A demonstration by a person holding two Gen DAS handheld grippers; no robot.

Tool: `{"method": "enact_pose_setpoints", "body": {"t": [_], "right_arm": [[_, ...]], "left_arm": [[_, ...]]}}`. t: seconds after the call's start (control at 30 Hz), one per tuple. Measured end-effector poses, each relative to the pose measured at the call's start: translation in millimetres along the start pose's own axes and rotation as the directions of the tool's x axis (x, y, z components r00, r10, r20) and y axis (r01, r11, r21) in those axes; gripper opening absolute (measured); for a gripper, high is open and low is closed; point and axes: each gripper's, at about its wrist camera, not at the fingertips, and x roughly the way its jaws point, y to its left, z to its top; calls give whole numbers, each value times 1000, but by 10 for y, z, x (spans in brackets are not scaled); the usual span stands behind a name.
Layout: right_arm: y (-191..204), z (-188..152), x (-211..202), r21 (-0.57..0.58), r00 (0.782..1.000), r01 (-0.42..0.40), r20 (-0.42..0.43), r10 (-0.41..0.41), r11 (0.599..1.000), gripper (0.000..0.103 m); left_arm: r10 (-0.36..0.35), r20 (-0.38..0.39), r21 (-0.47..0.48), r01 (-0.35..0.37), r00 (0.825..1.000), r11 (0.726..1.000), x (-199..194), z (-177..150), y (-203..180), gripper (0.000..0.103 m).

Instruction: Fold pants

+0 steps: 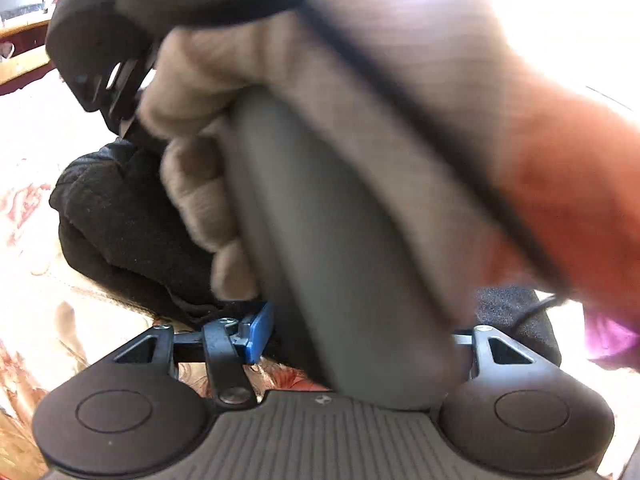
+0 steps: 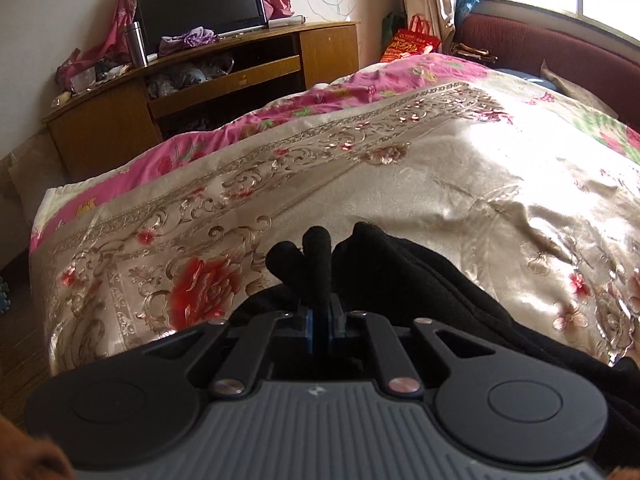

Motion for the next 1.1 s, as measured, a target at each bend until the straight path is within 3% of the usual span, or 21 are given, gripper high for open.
{"method": "enact_pose_setpoints", "body": {"t": [0.2, 0.3, 0.37, 0.43, 0.5, 0.6, 0.63, 0.73, 0.9, 1.1], "right_arm": [[26, -26, 285, -25, 992, -98, -86, 96, 995, 17], [5, -47, 214, 7, 983, -173, -64, 173, 985, 26], [20, -57, 120, -22, 987, -157, -25, 157, 987, 22], [81, -52, 72, -92, 997, -74, -6, 74, 993, 23], [115, -71, 27, -143, 999, -44, 12, 46, 989, 24], [97, -107, -74, -134, 993, -116, -3, 117, 984, 26], [113, -129, -106, -153, 992, -126, -6, 127, 980, 31], [154, -174, -88, -230, 995, -102, -30, 98, 968, 42], [138, -216, 66, -259, 993, -79, -108, 53, 963, 42], [208, -207, 238, -240, 990, -43, -143, 8, 970, 40]], "left_arm": [[42, 5, 56, -42, 999, 998, -12, -49, -90, 68], [54, 9, 70, -54, 999, 996, -28, -52, -144, 69], [62, -2, 71, -62, 998, 996, 6, -31, -171, 69], [75, -9, 81, -74, 997, 994, 31, 36, -323, 69], [85, -5, 98, -84, 996, 992, 39, 38, -370, 70], [84, -7, 112, -83, 996, 990, 46, 36, -417, 74], [87, -7, 120, -86, 996, 989, 60, 29, -437, 74], [85, -2, 127, -84, 996, 988, 71, 27, -464, 75], [63, -3, 105, -62, 998, 993, 100, 26, -441, 75], [26, 1, 63, -26, 1000, 998, 42, 68, -404, 76]]}}
